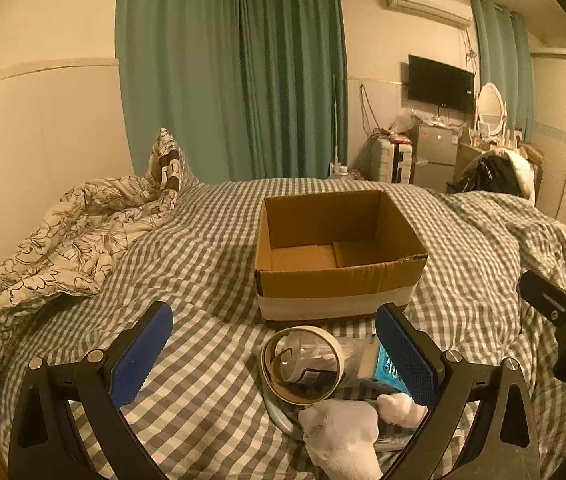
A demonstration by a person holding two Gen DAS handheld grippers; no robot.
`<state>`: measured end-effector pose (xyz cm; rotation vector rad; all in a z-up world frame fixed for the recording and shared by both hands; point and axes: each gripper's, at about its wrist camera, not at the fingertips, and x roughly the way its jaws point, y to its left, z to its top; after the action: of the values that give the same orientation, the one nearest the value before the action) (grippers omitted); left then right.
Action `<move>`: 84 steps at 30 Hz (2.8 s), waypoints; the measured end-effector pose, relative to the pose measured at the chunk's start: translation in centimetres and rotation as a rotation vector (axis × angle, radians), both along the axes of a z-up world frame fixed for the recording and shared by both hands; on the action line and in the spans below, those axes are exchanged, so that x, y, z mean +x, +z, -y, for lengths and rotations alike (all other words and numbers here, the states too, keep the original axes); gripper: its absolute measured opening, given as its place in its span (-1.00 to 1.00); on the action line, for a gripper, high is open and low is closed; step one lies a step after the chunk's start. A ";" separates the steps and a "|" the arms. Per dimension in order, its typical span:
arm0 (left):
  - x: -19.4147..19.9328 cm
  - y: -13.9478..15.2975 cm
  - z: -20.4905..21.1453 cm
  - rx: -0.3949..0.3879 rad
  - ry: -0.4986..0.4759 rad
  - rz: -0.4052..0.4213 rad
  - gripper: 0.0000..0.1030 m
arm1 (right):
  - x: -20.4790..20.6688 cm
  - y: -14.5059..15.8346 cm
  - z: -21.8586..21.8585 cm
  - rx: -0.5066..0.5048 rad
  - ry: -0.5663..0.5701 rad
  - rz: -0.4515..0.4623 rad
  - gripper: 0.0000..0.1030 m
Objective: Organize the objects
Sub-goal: 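Move the left tool toward the white sock in front of the box, then grasp the white sock with the left tool while the right grasps the figurine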
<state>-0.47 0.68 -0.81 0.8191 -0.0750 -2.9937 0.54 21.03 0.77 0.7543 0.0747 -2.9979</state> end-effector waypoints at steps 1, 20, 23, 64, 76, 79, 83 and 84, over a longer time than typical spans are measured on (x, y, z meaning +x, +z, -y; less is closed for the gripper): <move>-0.1 -0.1 -0.1 0.008 -0.008 0.009 1.00 | 0.0 -0.1 -0.1 -0.002 0.000 0.001 0.99; 0.3 -3.0 -2.1 0.034 0.004 0.132 1.00 | 0.2 -2.0 -3.2 -0.032 0.006 0.037 0.99; -0.4 -5.3 -2.6 0.024 -0.008 0.184 1.00 | -0.1 -2.9 -3.3 -0.020 0.001 0.060 0.99; -1.7 -6.7 2.1 0.068 -0.132 0.250 -0.11 | -4.7 -15.2 6.0 0.100 0.252 0.432 0.22; -1.4 -4.8 0.7 0.089 -0.143 0.212 -0.11 | -2.7 -7.3 3.8 0.024 0.253 0.282 0.21; -1.9 -3.8 0.7 0.104 -0.138 0.192 -0.11 | -3.7 -4.7 3.5 0.021 0.251 0.223 0.21; -3.7 -2.1 0.5 0.113 -0.135 0.157 -0.11 | -6.2 -1.0 3.1 0.013 0.253 0.144 0.21; -4.3 -1.6 0.5 0.110 -0.136 0.148 -0.11 | -7.3 0.0 3.5 0.012 0.255 0.126 0.21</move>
<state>-4.74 0.22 -2.44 1.0887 0.0318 -3.0817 -6.73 17.56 0.74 0.8607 0.1705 -2.7067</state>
